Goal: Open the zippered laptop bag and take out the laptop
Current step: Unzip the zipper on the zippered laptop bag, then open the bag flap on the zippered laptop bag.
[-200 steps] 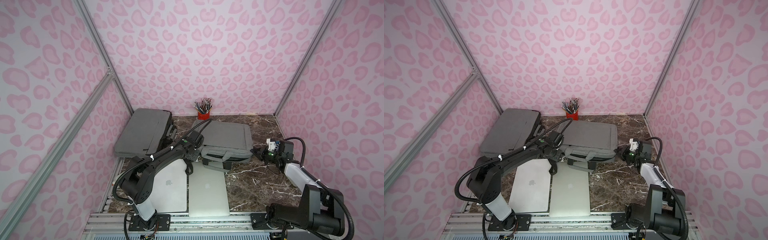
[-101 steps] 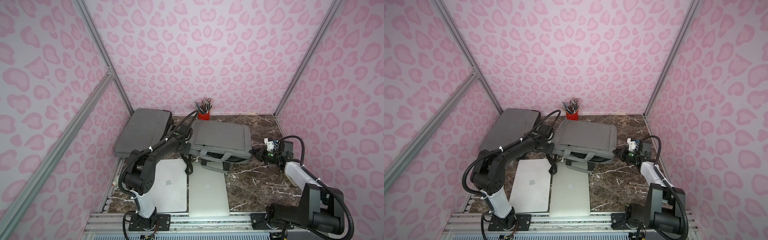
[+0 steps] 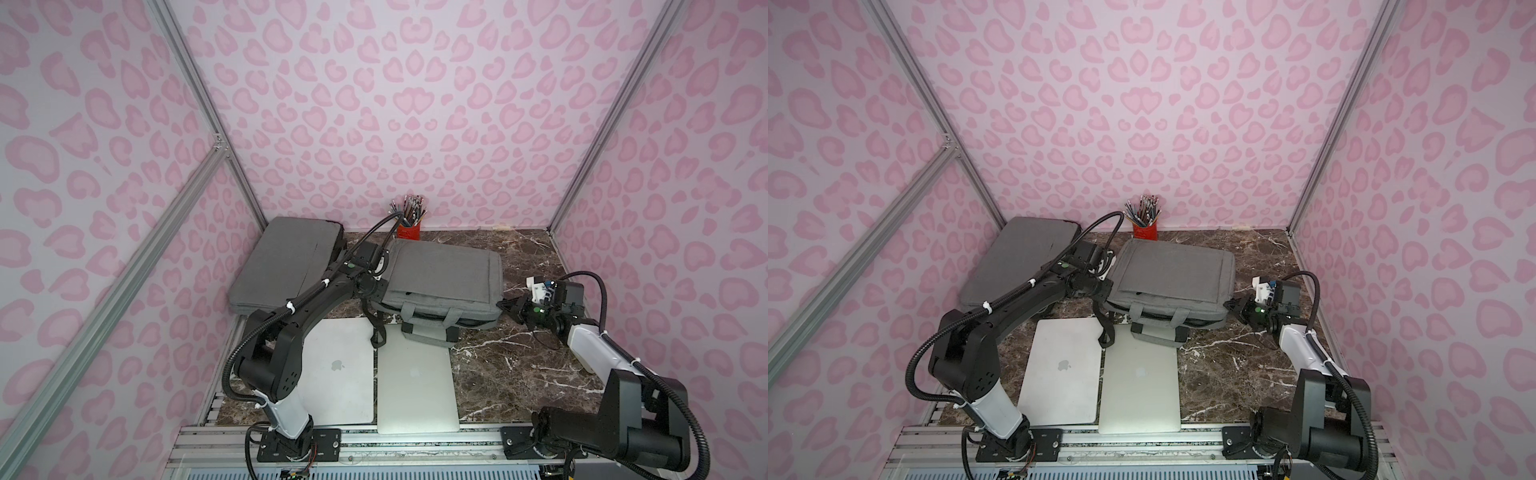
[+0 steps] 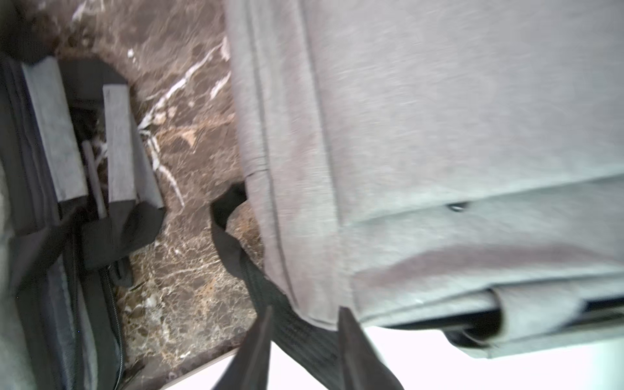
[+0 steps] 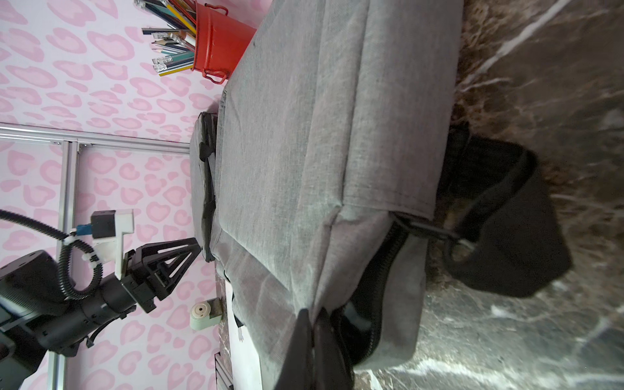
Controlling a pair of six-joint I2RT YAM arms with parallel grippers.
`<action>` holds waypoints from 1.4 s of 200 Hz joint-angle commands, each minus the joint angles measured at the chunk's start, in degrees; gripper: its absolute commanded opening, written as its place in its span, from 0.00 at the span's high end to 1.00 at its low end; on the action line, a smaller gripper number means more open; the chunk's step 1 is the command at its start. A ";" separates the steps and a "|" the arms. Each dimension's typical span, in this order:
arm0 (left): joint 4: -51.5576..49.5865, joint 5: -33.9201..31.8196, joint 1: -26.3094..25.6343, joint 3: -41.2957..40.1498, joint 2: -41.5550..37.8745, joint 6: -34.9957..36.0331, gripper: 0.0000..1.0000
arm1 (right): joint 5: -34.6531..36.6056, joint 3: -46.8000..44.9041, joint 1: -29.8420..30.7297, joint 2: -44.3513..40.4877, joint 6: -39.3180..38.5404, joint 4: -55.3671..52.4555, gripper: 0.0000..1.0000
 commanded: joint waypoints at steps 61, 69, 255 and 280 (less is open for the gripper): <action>0.47 0.96 -10.28 1.82 0.07 15.74 0.35 | 0.12 2.72 0.36 2.10 -2.06 -0.01 1.00; 0.54 0.46 -11.57 2.59 1.18 17.04 0.34 | 0.25 2.81 0.30 2.28 -2.06 0.06 1.00; -1.93 -3.99 -17.55 16.55 18.66 27.41 0.74 | 0.00 3.73 -0.24 4.66 -2.94 0.17 1.00; -4.98 -3.88 -17.54 18.33 18.84 26.78 0.93 | 0.11 3.70 -0.33 4.93 -3.03 0.25 1.00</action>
